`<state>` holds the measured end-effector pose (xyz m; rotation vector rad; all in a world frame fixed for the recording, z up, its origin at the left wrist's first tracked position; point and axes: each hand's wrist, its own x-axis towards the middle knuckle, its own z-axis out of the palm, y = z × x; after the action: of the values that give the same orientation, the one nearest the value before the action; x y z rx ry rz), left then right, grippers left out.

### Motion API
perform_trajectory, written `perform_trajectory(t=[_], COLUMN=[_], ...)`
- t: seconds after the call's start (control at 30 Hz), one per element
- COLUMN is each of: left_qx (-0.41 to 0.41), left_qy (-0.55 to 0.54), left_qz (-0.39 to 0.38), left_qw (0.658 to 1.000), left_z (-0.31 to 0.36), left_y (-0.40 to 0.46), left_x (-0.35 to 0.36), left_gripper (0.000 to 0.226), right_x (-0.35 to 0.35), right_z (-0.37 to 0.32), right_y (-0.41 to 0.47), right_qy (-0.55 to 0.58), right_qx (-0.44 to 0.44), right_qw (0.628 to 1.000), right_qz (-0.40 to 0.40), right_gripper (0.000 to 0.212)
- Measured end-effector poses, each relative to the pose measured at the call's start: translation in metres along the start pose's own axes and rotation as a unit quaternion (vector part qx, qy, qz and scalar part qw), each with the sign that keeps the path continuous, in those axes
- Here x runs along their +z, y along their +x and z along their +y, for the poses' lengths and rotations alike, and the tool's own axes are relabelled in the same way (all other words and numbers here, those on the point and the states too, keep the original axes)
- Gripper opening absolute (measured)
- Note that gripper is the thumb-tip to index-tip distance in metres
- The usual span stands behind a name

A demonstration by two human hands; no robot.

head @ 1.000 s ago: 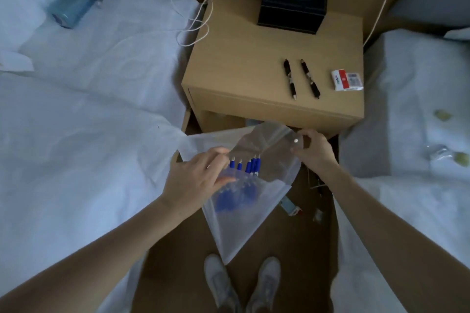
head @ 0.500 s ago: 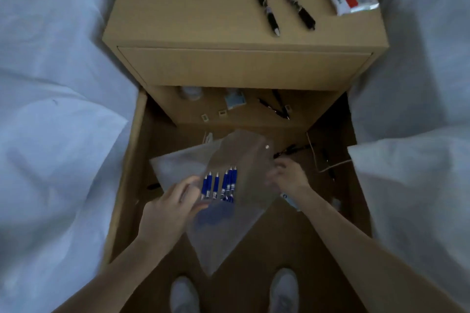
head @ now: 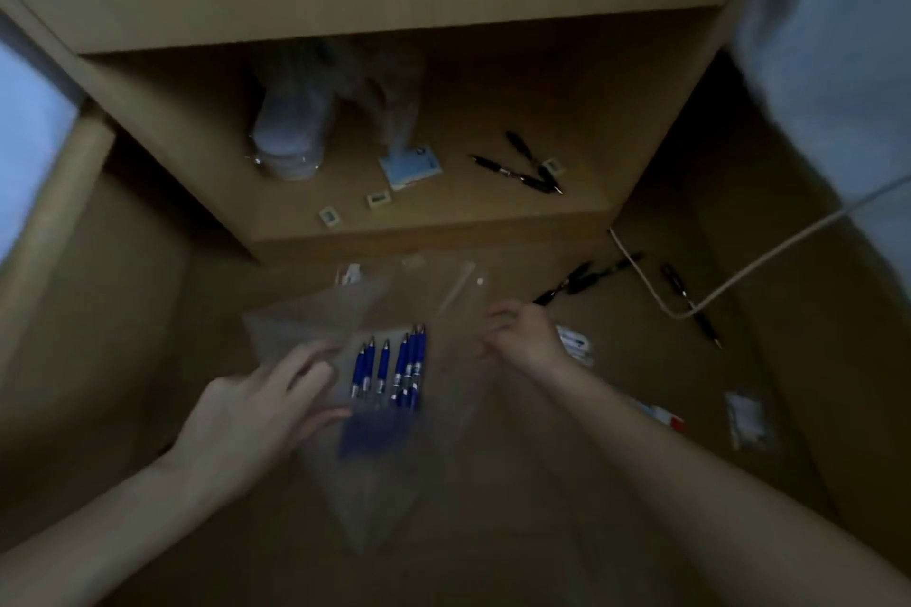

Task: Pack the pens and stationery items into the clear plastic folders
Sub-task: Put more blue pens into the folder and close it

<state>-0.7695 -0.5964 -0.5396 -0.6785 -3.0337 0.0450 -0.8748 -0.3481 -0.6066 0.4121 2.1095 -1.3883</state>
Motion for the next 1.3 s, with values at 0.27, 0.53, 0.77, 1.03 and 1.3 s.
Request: perform_trajectory(t=[0.27, 0.53, 0.77, 1.03, 1.3], left_qx=[-0.013, -0.025, -0.125, -0.147, -0.129], left_qy=[-0.015, 0.031, -0.021, -0.048, -0.041], left_qz=[0.021, -0.015, -0.057, -0.108, -0.124], left_qw=[1.0, 0.999, 0.99, 0.982, 0.983], left_z=[0.004, -0.002, -0.05, -0.034, -0.004], left_y=[0.017, 0.001, -0.004, 0.023, 0.038], left_x=[0.042, 0.052, 0.111, 0.109, 0.082], left_gripper=[0.053, 0.061, 0.071, 0.072, 0.083], right_x=[-0.003, -0.007, -0.001, 0.005, 0.008], right_z=[0.033, 0.07, 0.109, 0.122, 0.128], right_y=[0.023, -0.032, -0.027, -0.019, -0.024], right_qy=[0.065, 0.223, 0.203, 0.042, 0.014], right_qx=[-0.036, 0.008, 0.009, -0.062, -0.111], right_qw=[0.997, 0.974, 0.979, 0.997, 0.993], right_qz=[0.019, -0.05, -0.022, -0.004, -0.021], right_gripper=[0.012, 0.021, 0.038, 0.059, 0.08])
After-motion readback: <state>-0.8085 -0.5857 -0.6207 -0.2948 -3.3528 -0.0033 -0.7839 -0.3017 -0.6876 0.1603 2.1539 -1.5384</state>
